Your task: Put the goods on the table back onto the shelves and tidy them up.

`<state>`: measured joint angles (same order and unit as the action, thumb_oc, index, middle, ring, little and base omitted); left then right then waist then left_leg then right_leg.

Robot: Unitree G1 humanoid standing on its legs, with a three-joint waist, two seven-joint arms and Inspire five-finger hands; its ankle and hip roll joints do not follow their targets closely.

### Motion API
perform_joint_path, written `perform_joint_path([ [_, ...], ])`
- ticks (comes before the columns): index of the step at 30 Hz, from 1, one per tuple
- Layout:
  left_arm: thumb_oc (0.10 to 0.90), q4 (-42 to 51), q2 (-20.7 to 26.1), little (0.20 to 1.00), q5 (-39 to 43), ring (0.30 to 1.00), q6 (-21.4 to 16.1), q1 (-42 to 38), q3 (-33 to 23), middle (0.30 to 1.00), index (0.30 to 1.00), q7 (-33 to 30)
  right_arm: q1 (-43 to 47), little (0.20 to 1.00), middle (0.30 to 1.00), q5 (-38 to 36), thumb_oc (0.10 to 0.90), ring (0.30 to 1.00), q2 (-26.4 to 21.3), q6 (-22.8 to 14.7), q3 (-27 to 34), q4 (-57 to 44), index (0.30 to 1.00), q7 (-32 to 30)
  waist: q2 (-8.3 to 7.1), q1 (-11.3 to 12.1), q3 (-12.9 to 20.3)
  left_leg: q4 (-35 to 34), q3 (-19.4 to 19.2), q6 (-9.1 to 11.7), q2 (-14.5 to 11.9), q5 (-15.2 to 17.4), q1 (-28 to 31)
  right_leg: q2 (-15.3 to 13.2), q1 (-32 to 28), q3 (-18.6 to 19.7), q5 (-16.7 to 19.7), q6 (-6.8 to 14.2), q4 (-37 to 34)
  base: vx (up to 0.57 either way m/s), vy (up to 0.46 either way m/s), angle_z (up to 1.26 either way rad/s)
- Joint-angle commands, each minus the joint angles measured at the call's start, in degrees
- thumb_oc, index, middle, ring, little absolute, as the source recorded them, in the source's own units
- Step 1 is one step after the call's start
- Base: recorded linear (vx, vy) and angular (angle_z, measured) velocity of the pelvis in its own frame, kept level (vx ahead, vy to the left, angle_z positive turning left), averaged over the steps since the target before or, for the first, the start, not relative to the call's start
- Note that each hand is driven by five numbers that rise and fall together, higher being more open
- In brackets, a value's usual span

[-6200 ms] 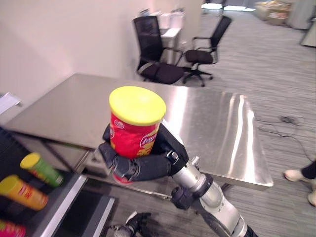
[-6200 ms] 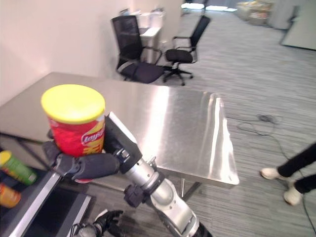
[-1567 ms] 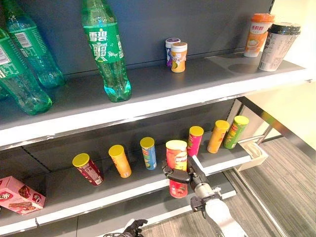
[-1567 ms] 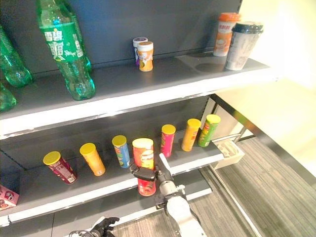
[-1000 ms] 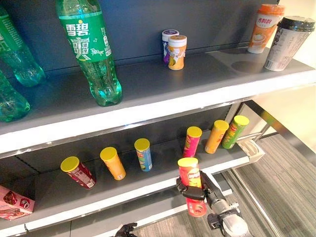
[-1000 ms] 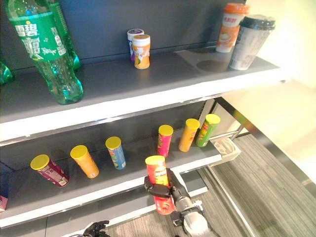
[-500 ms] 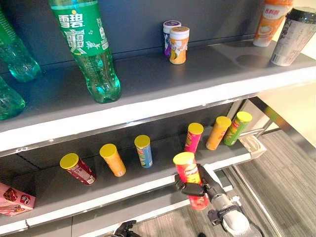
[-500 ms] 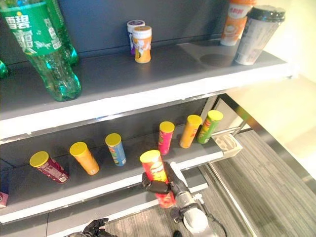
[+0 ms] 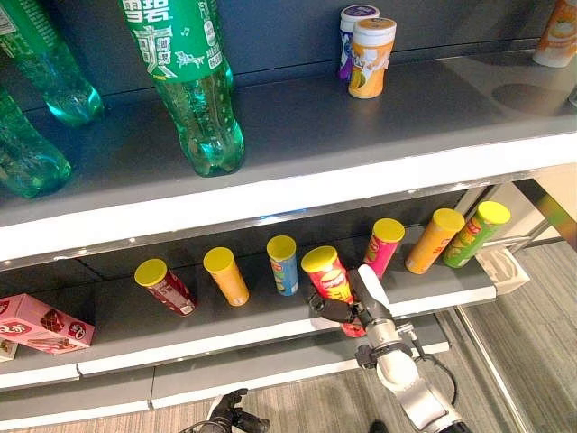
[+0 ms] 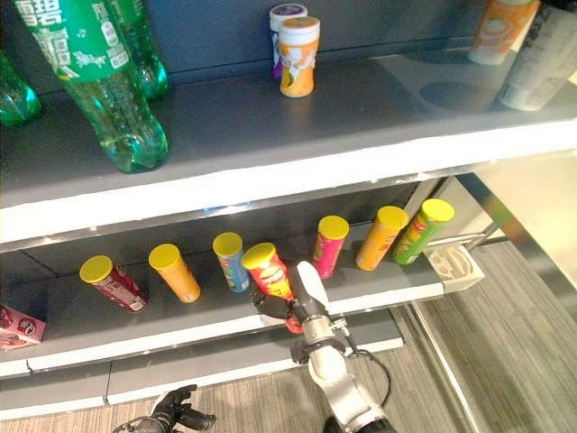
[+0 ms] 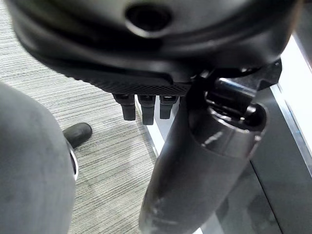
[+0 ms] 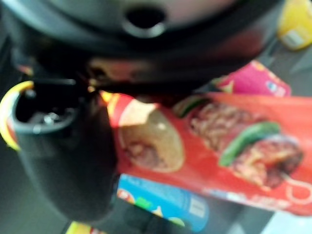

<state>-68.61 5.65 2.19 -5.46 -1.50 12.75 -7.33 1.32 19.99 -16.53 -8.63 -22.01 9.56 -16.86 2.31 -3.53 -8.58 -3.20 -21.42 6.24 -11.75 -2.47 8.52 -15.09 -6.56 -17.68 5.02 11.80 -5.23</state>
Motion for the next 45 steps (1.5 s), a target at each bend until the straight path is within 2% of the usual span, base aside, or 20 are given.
perform_joint_path([
  [1, 0.8, -4.9, -0.1, 0.9, 0.2, 0.9, -1.2, -1.5, 0.6, 0.9, 0.9, -1.3, 8.7, 0.3, 0.3, 2.0, 0.4, 0.3, 4.6, -7.1, 1.7, -2.6, 0.3, -5.5, -1.15, 0.3, -2.7, -1.8, -0.1, -1.5, 2.0, 0.3, -1.4, 6.6, -0.4, 2.0, -0.8, -7.0, 0.2, -0.05, 0.016, 0.06],
  [5, 0.8, -4.3, 0.3, 0.9, 0.3, 0.9, -1.2, -1.9, 0.9, 0.9, 0.9, -1.7, 10.5, 0.3, 0.3, 3.8, 0.4, 0.3, 5.3, -6.9, 2.6, -1.0, 0.3, -8.7, -0.51, 0.9, -4.2, -1.8, 0.9, -1.4, 2.0, -0.3, -2.4, 6.3, 0.0, 1.2, -0.7, -7.1, 0.2, -0.05, 0.012, 0.14],
  [7, 0.8, -4.2, 0.5, 0.9, 0.8, 0.9, -1.2, -1.8, 1.0, 0.9, 0.9, -2.0, 11.6, 0.3, 0.3, 5.3, 0.4, 0.3, 5.1, -8.2, 4.5, -2.1, 0.3, -12.7, -0.11, 1.2, -4.8, -1.8, 1.2, -1.4, 2.0, -0.6, -2.7, 6.2, 0.1, 0.9, -0.7, -7.2, 0.2, -0.04, 0.009, 0.21],
  [8, 0.8, -4.2, 0.5, 0.9, 0.8, 0.9, -1.2, -1.9, 1.0, 0.9, 0.9, -2.0, 11.6, 0.3, 0.3, 5.4, 0.4, 0.3, 5.1, -8.2, 4.5, -2.1, 0.3, -12.8, -0.09, 1.2, -4.9, -1.8, 1.2, -1.4, 2.0, -0.6, -2.7, 6.2, 0.0, 0.9, -0.7, -7.2, 0.2, -0.04, 0.012, 0.24],
  [9, 0.8, -4.3, 0.4, 0.9, 0.9, 0.9, -1.2, -1.8, 1.1, 0.9, 0.9, -2.1, 11.4, 0.3, 0.3, 5.5, 0.4, 0.3, 7.4, -8.9, 6.1, -1.4, 0.3, -15.1, 0.57, 1.3, -5.6, -1.8, 1.6, -1.4, 2.2, -0.7, -3.0, 6.0, 0.1, 0.4, -0.6, -7.3, 0.2, -0.02, 0.006, 0.18],
  [11, 0.8, -4.4, 0.5, 0.9, 0.7, 0.9, -1.4, -1.6, 1.5, 0.9, 0.9, -2.2, 11.0, 0.3, 0.3, 3.3, 0.4, 0.3, 9.3, -9.1, 7.0, -1.5, 0.3, -15.2, 0.87, 1.3, -5.9, -1.8, 1.8, -1.4, 2.3, -0.9, -3.2, 5.8, 0.2, 0.2, -0.4, -7.4, 0.2, -0.02, 0.007, 0.04],
  [14, 0.8, -4.6, 0.6, 0.9, 0.6, 0.9, -1.5, -1.6, 2.1, 0.9, 0.9, -2.2, 11.2, 0.3, 0.3, 2.3, 0.4, 0.3, 10.4, -9.9, 8.3, -2.3, 0.3, -17.1, 1.36, 1.3, -6.2, -1.8, 2.2, -1.3, 2.5, -1.0, -3.6, 5.5, 0.3, -0.1, -0.3, -7.4, 0.2, -0.02, 0.02, 0.04],
  [16, 0.8, -4.4, 0.5, 0.9, 0.1, 0.9, -1.6, -2.1, 3.6, 0.9, 0.9, -1.9, 13.0, 0.3, 0.3, 1.2, 0.4, 0.3, 12.4, -10.8, 9.7, -1.6, 0.3, -19.7, 2.48, 1.3, -7.3, -1.8, 2.5, -1.3, 2.8, -1.4, -4.3, 5.1, 0.9, -0.5, 0.0, -7.5, 0.2, -0.06, 0.034, 0.05],
  [19, 0.8, -4.0, 0.4, 0.9, -0.2, 0.9, -1.6, -2.7, 4.5, 0.9, 0.9, -1.7, 15.1, 0.3, 0.3, 3.9, 0.4, 0.3, 11.7, -10.8, 10.6, -0.5, 0.3, -22.8, 3.55, 1.3, -9.0, -1.8, 3.1, -1.2, 3.0, -1.8, -5.1, 4.7, 1.4, -0.9, 0.3, -7.5, 0.2, -0.06, 0.032, 0.12],
  [25, 0.8, -2.0, 0.4, 0.9, -0.4, 0.9, -1.8, -2.9, 5.5, 0.9, 0.9, -1.2, 18.9, 0.3, 0.3, 6.0, 0.4, 0.3, 10.9, -10.8, 11.6, 1.7, 0.3, -25.0, 5.69, 1.5, -12.0, -1.8, 3.7, -1.1, 3.7, -2.3, -6.0, 3.8, 2.0, -1.3, 1.0, -7.4, 0.2, -0.05, 0.037, 0.09],
  [27, 0.8, -0.9, 0.6, 0.9, -0.1, 0.9, -2.3, -3.1, 5.7, 0.9, 0.9, -1.1, 22.1, 0.3, 0.3, 7.8, 0.4, 0.3, 9.7, -11.1, 12.0, 3.6, 0.3, -27.2, 6.81, 1.6, -14.4, -1.8, 3.8, -1.2, 4.0, -2.5, -6.5, 3.3, 2.6, -1.2, 1.6, -7.3, 0.2, -0.07, 0.042, 0.04],
  [29, 0.8, -0.5, 0.5, 0.9, -0.1, 0.9, -2.3, -3.4, 5.7, 0.9, 0.9, -1.1, 23.0, 0.3, 0.3, 8.5, 0.4, 0.3, 9.2, -11.2, 12.1, 4.2, 0.3, -27.8, 7.23, 1.6, -15.4, -1.8, 3.7, -1.2, 4.1, -2.6, -6.7, 3.1, 2.9, -1.1, 1.8, -7.3, 0.2, -0.09, 0.041, 0.04],
  [30, 0.8, 2.1, 1.0, 0.9, 0.1, 0.9, -3.0, -4.0, 5.4, 0.9, 0.9, -1.5, 27.2, 0.3, 0.3, 9.0, 0.4, 0.3, 8.7, -11.4, 12.3, 6.8, 0.3, -29.6, 8.4, 2.0, -18.7, -0.4, 3.4, -1.5, 4.7, -2.4, -7.5, 2.2, 3.8, -0.6, 2.4, -7.2, 0.7, -0.16, 0.062, 0.06],
  [32, 0.8, 4.5, 1.6, 0.9, 0.1, 0.9, -3.3, -4.0, 4.5, 0.9, 0.9, -1.7, 29.8, 0.3, 0.3, 9.8, 0.4, 0.3, 8.1, -11.4, 12.8, 8.8, 0.3, -31.3, 9.1, 2.5, -20.8, 3.4, 3.6, -1.6, 4.7, -0.9, -9.6, 1.4, 4.6, -0.1, 2.1, -7.4, 2.4, -0.15, 0.056, 0.0],
  [36, 0.8, 6.5, 2.7, 0.9, 0.0, 0.9, -3.7, -3.0, 3.3, 0.9, 0.9, -2.9, 30.8, 0.3, 0.3, 10.3, 0.4, 0.3, 7.5, -11.2, 15.1, 10.8, 0.3, -33.4, 10.5, 3.2, -21.2, 7.4, 3.6, -1.9, 5.1, 1.4, -13.1, -0.2, 7.9, 0.5, 0.7, -7.4, 6.4, -0.05, 0.067, 0.0],
  [45, 0.8, 7.4, 3.7, 0.9, -1.9, 0.9, -4.8, -3.3, 4.2, 0.9, 0.9, -4.6, 30.2, 0.3, 0.3, 9.2, 0.4, 0.3, 6.1, -10.5, 18.9, 10.4, 0.3, -34.6, 13.26, 2.5, -21.2, 7.6, 2.9, -2.9, 7.5, 2.3, -15.8, -3.3, 13.4, 1.4, -0.3, -6.7, 11.2, -0.02, 0.106, 0.01],
])
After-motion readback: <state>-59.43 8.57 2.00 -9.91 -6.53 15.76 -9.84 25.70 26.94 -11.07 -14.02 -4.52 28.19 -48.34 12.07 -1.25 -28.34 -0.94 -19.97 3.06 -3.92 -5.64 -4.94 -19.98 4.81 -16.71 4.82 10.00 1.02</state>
